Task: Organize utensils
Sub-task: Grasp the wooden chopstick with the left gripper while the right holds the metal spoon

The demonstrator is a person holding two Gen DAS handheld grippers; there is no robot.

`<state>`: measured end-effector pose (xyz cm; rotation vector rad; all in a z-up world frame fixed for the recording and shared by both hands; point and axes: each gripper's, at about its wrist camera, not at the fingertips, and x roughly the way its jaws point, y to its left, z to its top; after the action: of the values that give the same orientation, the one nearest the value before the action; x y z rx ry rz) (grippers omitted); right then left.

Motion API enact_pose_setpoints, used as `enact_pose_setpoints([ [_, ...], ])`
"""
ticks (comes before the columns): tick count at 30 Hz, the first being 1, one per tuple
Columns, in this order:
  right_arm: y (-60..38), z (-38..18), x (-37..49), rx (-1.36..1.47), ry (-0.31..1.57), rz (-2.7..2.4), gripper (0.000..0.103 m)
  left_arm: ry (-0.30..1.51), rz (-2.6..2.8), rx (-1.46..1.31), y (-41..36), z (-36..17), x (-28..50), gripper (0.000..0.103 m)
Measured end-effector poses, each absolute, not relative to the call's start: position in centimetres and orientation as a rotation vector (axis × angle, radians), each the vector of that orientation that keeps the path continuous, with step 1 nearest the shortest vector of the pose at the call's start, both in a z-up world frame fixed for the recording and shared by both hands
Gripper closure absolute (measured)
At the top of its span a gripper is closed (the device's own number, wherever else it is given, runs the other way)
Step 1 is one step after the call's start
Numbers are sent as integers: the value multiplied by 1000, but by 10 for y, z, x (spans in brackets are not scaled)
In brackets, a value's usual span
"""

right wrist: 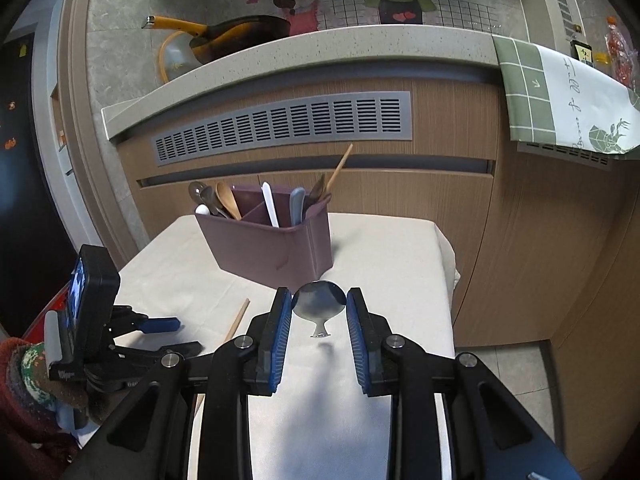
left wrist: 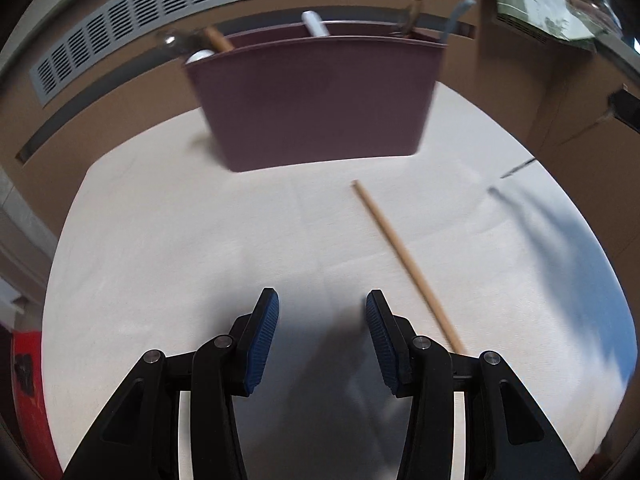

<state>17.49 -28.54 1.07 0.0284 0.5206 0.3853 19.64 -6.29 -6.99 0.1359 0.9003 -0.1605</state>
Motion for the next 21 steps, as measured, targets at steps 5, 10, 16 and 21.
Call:
enact_pose_setpoints([
  [5, -286, 12, 176, 29, 522, 377, 77, 988, -319, -115, -53, -66, 208, 56],
  [10, -295, 10, 174, 35, 513, 333, 77, 1001, -285, -112, -80, -69, 215, 57],
  [16, -311, 2, 169, 72, 506, 290, 77, 947, -173, -17, -98, -72, 218, 71],
  [21, -315, 0, 168, 83, 493, 285, 77, 915, -148, 44, -101, -74, 225, 92],
])
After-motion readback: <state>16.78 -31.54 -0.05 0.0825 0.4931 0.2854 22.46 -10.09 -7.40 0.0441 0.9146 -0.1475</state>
